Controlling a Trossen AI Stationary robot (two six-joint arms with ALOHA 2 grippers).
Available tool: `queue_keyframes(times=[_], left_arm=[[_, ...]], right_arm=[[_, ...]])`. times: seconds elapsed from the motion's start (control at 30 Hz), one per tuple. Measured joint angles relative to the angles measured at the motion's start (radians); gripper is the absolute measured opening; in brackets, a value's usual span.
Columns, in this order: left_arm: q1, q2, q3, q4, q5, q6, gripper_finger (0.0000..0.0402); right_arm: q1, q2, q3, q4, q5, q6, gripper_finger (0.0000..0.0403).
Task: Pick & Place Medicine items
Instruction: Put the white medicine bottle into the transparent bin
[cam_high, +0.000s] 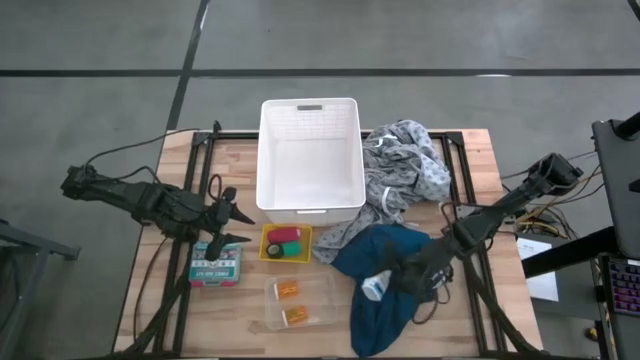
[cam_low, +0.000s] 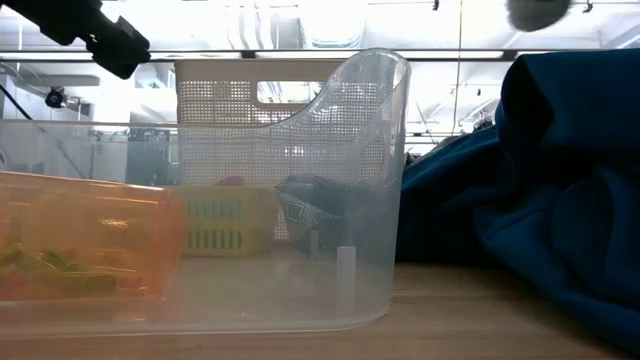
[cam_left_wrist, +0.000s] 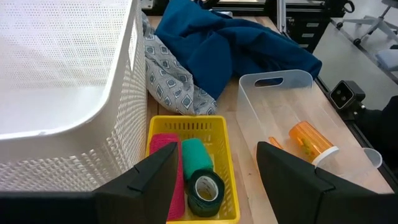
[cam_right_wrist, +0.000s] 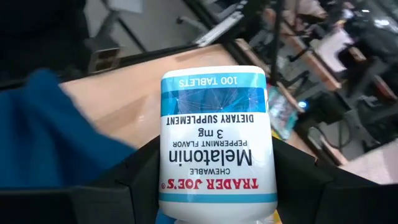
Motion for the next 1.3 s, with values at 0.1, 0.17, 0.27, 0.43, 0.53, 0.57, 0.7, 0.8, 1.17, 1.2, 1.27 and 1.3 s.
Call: queue_keyframes(times=[0.1, 0.17, 0.27, 0.43, 0.53, 0.57, 0.7, 0.8, 1.17, 1.2, 1.27, 1.3], left_arm=[[0.000, 0.000, 0.000, 0.000, 0.000, 0.000, 0.0226], [0.000, 0.000, 0.000, 0.000, 0.000, 0.000, 0.0226], [0.000, 0.000, 0.000, 0.000, 0.000, 0.000, 0.0226], [0.000, 0.000, 0.000, 0.000, 0.000, 0.000, 0.0226], [0.000, 0.000, 0.000, 0.000, 0.000, 0.000, 0.0226], [0.000, 0.000, 0.000, 0.000, 0.000, 0.000, 0.0226], [0.000, 0.000, 0.000, 0.000, 0.000, 0.000, 0.0226], [0.000, 0.000, 0.000, 0.000, 0.000, 0.000, 0.0226], [0.000, 0.000, 0.000, -0.009, 0.000, 0.000, 0.0226], [0.000, 0.001, 0.000, -0.009, 0.000, 0.000, 0.0226], [0.000, 0.001, 0.000, -0.009, 0.000, 0.000, 0.0226], [0.000, 0.001, 0.000, -0.009, 0.000, 0.000, 0.0226]], right_arm=[[-0.039, 0.033, 0.000, 0.080, -0.019, -0.001, 0.0231], [-0.060, 0.053, 0.000, 0.126, -0.031, 0.001, 0.0231], [-0.093, 0.088, 0.000, 0.201, -0.049, 0.000, 0.0231], [-0.141, 0.171, 0.000, 0.373, -0.048, 0.008, 0.0231], [-0.163, 0.229, 0.013, 0.455, -0.048, 0.007, 0.0231], [-0.170, 0.251, 0.025, 0.475, -0.048, 0.008, 0.0231], [-0.190, 0.344, 0.095, 0.509, -0.047, 0.009, 0.0231], [-0.190, 0.422, 0.167, 0.505, -0.046, 0.011, 0.0231], [-0.190, 0.673, 0.442, 0.467, -0.043, 0.174, 0.0231], [-0.190, 0.692, 0.463, 0.448, -0.040, 0.193, 0.0231], [-0.190, 0.721, 0.500, 0.400, -0.039, 0.217, 0.0231], [-0.190, 0.732, 0.517, 0.372, -0.038, 0.226, 0.0231]])
